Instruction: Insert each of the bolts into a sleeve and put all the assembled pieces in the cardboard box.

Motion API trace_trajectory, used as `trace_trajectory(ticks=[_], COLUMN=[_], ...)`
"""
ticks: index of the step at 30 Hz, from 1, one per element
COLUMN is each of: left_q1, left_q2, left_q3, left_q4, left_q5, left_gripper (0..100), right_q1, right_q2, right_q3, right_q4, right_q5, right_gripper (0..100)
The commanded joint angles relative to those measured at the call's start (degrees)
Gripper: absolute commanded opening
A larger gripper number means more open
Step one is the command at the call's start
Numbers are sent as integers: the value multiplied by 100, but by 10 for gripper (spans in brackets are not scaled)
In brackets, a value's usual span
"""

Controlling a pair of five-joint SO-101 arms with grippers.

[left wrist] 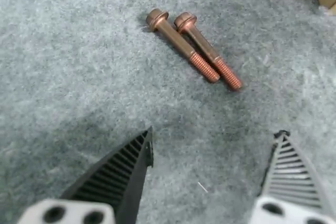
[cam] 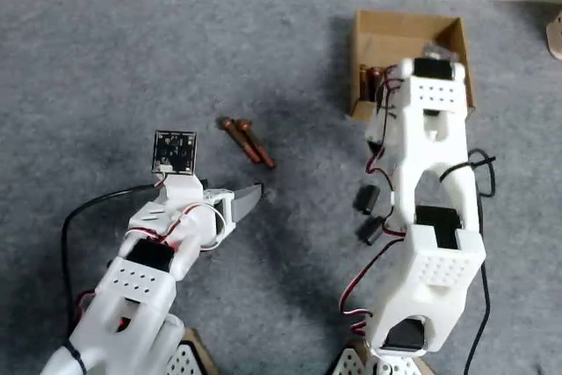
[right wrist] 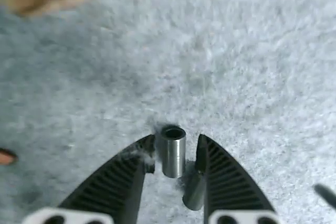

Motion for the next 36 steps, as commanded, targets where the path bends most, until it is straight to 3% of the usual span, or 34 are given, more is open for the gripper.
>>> trace_trajectory(ticks=[1, 23, 36], left_q1=[-13, -13, -13], left_q2=[-13, -22, -22], left_q3=[-31, -31, -31], left_q4=[-114, -114, -114], left_q5=[-88, -88, -88], left_gripper=[334, 334, 334], right_q1=[-92, -585, -426], right_q2=[-391, -382, -365], right_q3=[312, 1701, 2563], right_q4=[-277, -453, -1824], right_q5=[-62, -44, 0], right_gripper=[117, 117, 117])
